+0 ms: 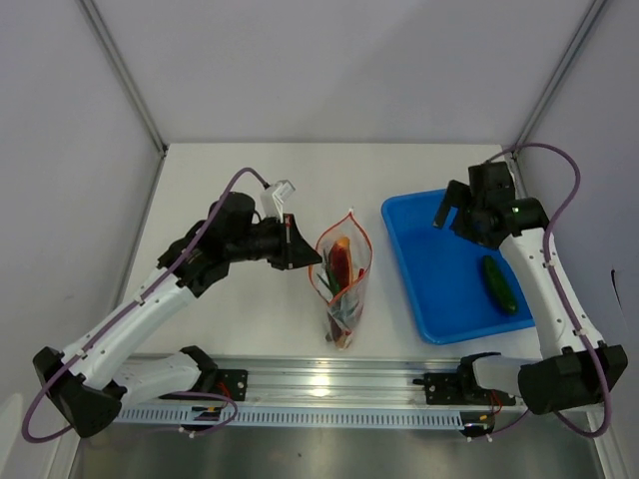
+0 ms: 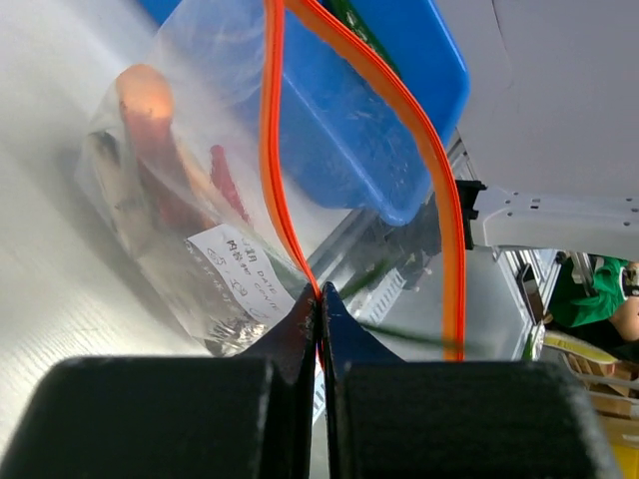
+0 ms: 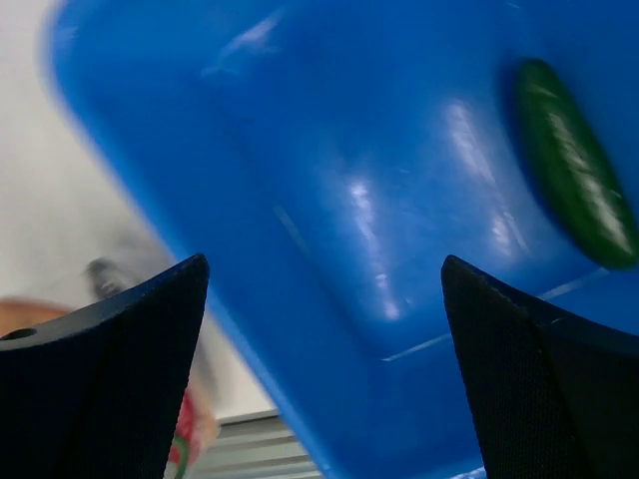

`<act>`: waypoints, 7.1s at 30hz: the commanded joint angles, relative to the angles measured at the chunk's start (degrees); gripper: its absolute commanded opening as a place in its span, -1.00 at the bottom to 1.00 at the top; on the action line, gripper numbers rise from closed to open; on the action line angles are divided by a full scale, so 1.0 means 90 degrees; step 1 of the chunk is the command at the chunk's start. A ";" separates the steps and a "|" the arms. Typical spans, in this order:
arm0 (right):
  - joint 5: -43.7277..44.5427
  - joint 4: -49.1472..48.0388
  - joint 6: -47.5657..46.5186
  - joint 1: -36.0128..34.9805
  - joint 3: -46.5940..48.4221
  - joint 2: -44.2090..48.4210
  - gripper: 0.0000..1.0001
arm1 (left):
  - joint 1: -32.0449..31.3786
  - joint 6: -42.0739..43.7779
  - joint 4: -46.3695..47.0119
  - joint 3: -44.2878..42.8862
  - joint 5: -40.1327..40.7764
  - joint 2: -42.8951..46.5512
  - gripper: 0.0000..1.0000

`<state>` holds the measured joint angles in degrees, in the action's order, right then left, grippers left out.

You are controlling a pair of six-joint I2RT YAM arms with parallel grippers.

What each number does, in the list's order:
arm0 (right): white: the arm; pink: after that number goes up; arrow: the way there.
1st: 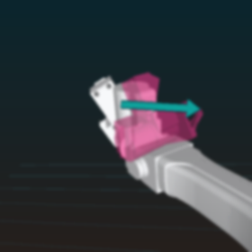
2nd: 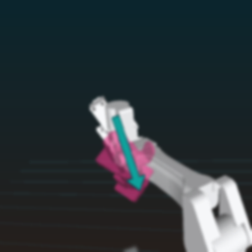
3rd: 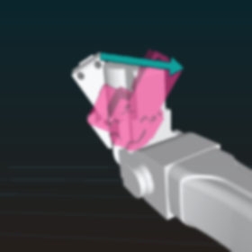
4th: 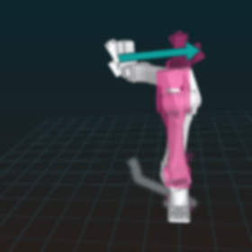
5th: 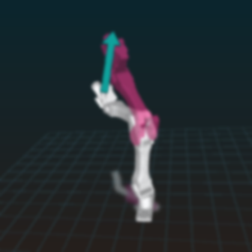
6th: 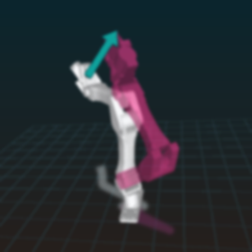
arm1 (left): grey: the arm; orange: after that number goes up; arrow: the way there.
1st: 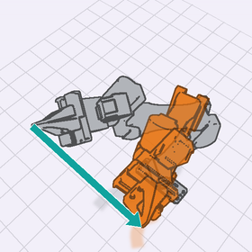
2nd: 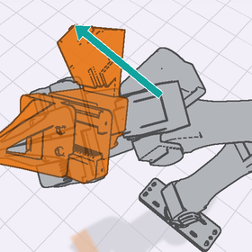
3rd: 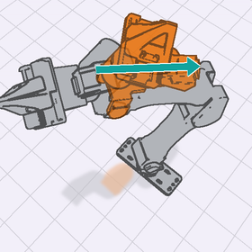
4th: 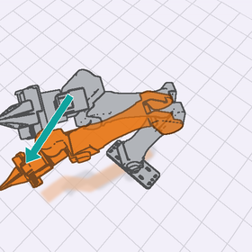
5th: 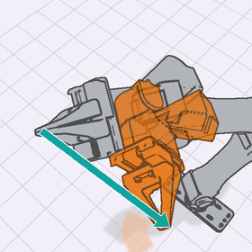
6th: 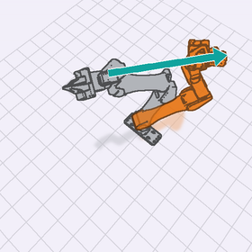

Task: Place the food in the zip-top bag and seal the zipper
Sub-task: Move the fake vegetable to the bin, then pick up the fake vegetable from the bin, then place the fake vegetable in the zipper food storage bag.

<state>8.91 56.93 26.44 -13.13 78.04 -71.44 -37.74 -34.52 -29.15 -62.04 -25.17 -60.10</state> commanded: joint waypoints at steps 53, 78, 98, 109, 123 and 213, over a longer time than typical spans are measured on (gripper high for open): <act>0.1189 -0.2272 -0.0057 0.1478 -0.2323 -0.2804 0.38 | 0.0052 -0.0188 0.1207 0.0751 -0.0934 -0.0383 -0.99; 0.1959 -0.1959 -0.0945 0.1311 -0.1943 -0.1308 0.84 | 0.0052 -0.0187 0.1070 0.0819 -0.1051 -0.0500 -0.99; 0.2807 -0.3152 -0.1531 0.1244 -0.1728 -0.3077 0.72 | 0.0052 -0.0061 0.0768 0.0858 -0.1100 -0.0510 -0.99; 0.3258 -0.3288 -0.1541 0.1010 -0.1757 -0.3663 0.07 | 0.0062 -0.0109 0.0719 0.0790 -0.1071 -0.0549 -0.99; 0.3727 -0.2986 -0.0721 -0.0240 -0.1981 -0.3235 -0.81 | 0.0062 -0.0100 0.0514 0.0761 -0.0905 -0.0578 -0.99; 0.0622 -0.3297 0.5148 -0.5358 -0.2118 -0.0401 -1.00 | 0.0062 -0.0617 0.1109 -0.0011 -0.1032 -0.0647 -0.99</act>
<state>15.31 30.37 71.48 -60.34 58.89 -73.47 -37.67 -38.02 -23.24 -61.30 -33.21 -68.77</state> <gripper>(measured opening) 0.497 0.005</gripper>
